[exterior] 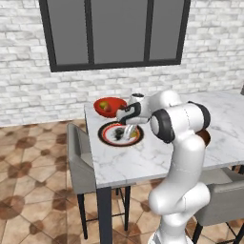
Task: Take the fruits from the plate on the dining counter and place two fruits in each bowl.
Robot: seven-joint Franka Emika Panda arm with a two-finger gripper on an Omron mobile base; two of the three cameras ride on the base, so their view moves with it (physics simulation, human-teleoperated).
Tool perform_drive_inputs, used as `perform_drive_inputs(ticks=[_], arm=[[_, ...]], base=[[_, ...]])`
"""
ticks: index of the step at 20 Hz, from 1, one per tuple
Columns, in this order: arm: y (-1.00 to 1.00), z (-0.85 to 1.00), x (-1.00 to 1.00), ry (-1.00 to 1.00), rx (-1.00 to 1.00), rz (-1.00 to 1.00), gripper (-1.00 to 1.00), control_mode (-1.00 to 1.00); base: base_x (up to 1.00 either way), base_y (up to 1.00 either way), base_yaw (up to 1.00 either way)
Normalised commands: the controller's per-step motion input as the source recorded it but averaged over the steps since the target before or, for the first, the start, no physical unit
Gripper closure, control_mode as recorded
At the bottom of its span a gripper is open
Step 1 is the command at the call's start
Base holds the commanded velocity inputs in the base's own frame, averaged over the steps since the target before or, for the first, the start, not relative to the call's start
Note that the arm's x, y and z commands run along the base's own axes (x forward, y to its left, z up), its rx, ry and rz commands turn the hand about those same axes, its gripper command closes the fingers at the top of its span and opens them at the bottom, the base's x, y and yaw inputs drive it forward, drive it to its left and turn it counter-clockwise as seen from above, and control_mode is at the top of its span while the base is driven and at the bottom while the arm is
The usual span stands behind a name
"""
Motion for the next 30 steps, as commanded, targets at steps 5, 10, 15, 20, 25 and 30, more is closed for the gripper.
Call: perform_drive_inputs(ticks=[5,10,15,20,25,30], arm=[[-0.46,0.93,-0.62,0.0,0.0,-0.2,1.0,-1.0],[-0.73,0.77,-0.96,0.0,0.0,-0.26,1.0,-1.0],[-0.82,0.45,-0.74,0.01,0.0,-0.25,1.0,-1.0],[-0.91,0.17,-0.56,0.04,0.0,-0.31,1.0,-1.0],[-0.84,0.17,-0.12,0.01,0.0,-0.27,1.0,-1.0],[-0.48,0.01,0.22,0.0,0.0,-0.08,1.0,-1.0]], base=[[0.0,0.0,0.0],[0.0,0.0,0.0],[0.0,0.0,0.0],[0.0,0.0,0.0],[0.0,0.0,0.0],[0.0,0.0,0.0]])
